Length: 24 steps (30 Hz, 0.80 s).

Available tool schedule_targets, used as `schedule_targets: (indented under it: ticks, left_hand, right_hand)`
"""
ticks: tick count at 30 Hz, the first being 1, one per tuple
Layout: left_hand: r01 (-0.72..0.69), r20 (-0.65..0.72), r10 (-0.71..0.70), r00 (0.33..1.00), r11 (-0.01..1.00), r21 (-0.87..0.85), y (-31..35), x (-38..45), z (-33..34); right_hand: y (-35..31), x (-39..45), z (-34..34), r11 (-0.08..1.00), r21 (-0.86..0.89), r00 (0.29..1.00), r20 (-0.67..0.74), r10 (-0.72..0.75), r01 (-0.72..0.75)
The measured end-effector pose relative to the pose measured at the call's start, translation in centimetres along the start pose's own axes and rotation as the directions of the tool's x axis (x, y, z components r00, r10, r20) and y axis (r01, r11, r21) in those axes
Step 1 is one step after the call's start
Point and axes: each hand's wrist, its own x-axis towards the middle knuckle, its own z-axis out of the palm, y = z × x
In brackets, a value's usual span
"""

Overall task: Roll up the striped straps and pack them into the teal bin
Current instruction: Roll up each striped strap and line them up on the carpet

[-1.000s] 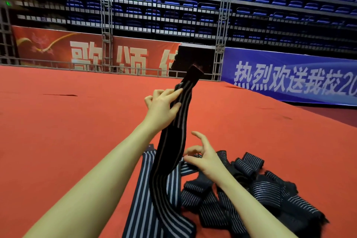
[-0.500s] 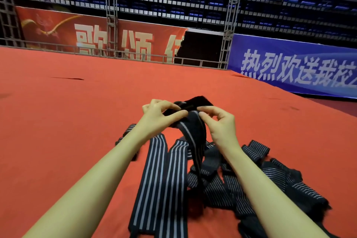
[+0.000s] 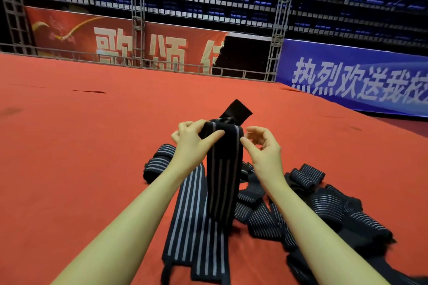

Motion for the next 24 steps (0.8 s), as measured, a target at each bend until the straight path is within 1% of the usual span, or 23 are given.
schedule_targets:
  ticks: [2,4,5,7,9,11,14,17,24]
  left_hand:
    - [-0.01,-0.031,0.011,0.999,1.0,0.018,0.0,0.6,-0.1]
    - [-0.024,-0.047,0.025,0.999,0.999,0.032,0.0,1.2,-0.1]
    - [-0.02,-0.039,0.021,0.999,0.999,0.031,-0.1,1.4,0.0]
    - [-0.004,-0.033,0.005,0.999,0.999,0.036,-0.2,1.4,0.2]
    - [-0.011,-0.055,0.014,0.998,0.998,0.064,-0.4,1.2,0.4]
    - [-0.034,-0.096,0.044,0.994,0.994,0.102,-0.3,0.9,0.3]
    - [-0.05,-0.143,0.07,0.987,0.989,0.141,-0.2,0.4,0.2]
    - [-0.078,-0.135,0.104,0.985,0.98,0.185,-0.1,0.0,0.2]
    - [-0.147,-0.091,0.173,0.981,0.958,0.246,0.9,-2.3,-0.1]
  right_hand:
    - [1.4,-0.7,-0.3,0.993,-0.046,0.984,0.135,0.118,-0.113]
    - [2.8,-1.6,-0.7,0.971,-0.098,0.935,0.266,0.236,-0.217]
    - [3.4,-2.2,-0.8,0.963,-0.12,0.909,0.321,0.266,-0.24]
    - [3.9,-3.1,-1.0,0.958,-0.179,0.877,0.391,0.279,-0.225]
    - [3.4,-3.8,-1.0,0.963,-0.18,0.886,0.385,0.258,-0.202]
    - [2.7,-4.2,-1.2,0.972,-0.127,0.905,0.357,0.233,-0.2]
    - [1.6,-4.9,-1.7,0.981,-0.099,0.944,0.273,0.186,-0.164]
    - [1.0,-5.9,-2.0,0.984,-0.074,0.963,0.209,0.172,-0.16]
    - [-0.5,-9.2,-2.0,0.987,-0.01,0.972,0.174,0.159,-0.16]
